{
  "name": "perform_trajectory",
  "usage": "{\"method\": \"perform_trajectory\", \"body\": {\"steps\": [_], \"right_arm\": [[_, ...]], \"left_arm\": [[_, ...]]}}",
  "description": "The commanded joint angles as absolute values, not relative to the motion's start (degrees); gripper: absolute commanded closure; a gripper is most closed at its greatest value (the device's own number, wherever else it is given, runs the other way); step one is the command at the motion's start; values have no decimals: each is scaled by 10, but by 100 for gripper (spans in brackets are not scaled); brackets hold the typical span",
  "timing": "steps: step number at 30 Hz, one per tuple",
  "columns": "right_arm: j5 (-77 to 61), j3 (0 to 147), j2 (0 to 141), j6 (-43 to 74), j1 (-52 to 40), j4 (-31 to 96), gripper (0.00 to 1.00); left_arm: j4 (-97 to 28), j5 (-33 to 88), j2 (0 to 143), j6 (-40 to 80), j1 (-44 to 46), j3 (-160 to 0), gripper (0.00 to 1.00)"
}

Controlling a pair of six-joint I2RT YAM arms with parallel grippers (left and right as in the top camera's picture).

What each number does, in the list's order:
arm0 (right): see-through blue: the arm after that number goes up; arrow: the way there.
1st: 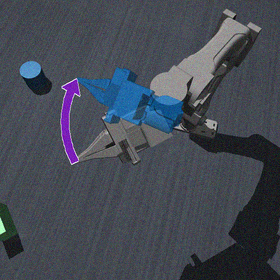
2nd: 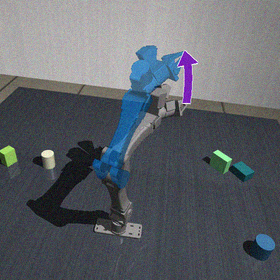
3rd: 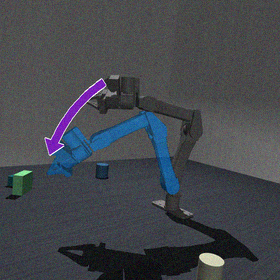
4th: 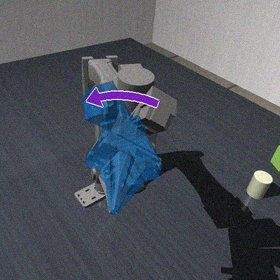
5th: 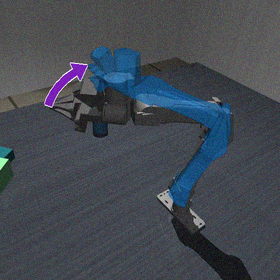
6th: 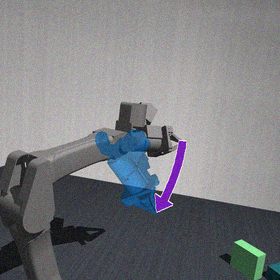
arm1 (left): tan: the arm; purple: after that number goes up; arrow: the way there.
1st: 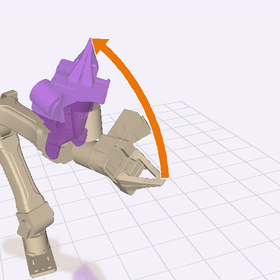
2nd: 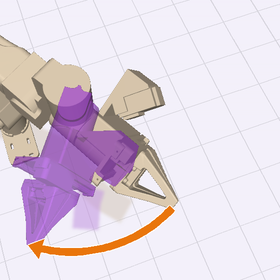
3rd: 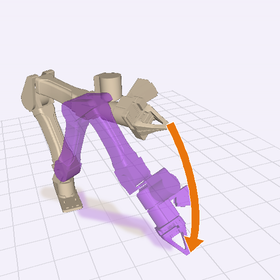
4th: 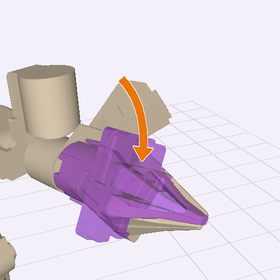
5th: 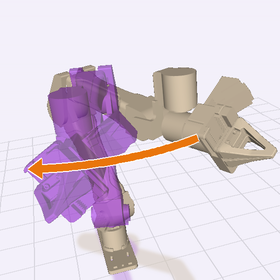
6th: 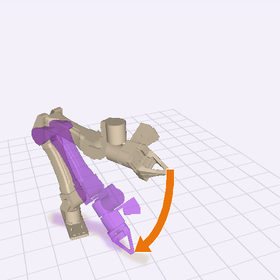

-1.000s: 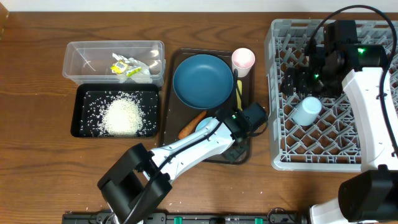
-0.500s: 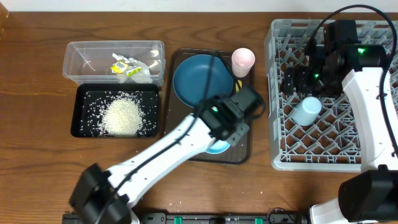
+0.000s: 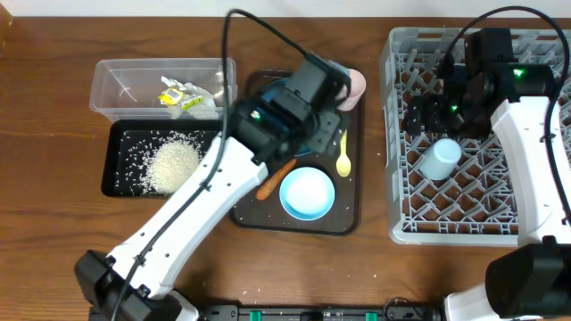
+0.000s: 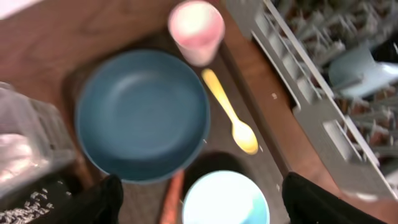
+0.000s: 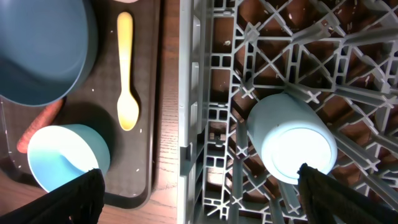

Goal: Sort waste into correct bins and load items into the dishwasher rack
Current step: 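Reach left gripper to pink cup and grasp it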

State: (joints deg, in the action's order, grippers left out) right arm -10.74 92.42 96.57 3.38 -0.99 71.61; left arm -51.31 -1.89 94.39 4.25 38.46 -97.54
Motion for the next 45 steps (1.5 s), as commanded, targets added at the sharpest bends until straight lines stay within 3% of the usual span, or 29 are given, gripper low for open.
{"method": "perform_trajectory", "body": {"steps": [1,7,13,16,27,35,42,45], "right_arm": [[-124,935,956,25,-8,711,5],[-136,936,939,25,-8,707,6],[-132,936,883,25,-8,712,5],[-131,936,858,25,-8,709,4],[-119,936,829,25,-8,717,4],[-103,936,829,25,-8,727,5],[-102,936,829,20,-8,729,5],[-96,936,829,20,-8,729,5]], "left_arm": [[-496,-22,959,37,355,-1006,12],[-485,-20,1071,14,328,-1135,2],[-551,-19,1241,10,313,-1341,2],[-559,6,1289,11,309,-1370,3],[-520,17,1375,57,304,-1370,9],[-475,41,1378,68,305,-1355,21],[-462,41,1410,82,304,-1354,23],[-464,41,1420,83,305,-1354,33]]}}
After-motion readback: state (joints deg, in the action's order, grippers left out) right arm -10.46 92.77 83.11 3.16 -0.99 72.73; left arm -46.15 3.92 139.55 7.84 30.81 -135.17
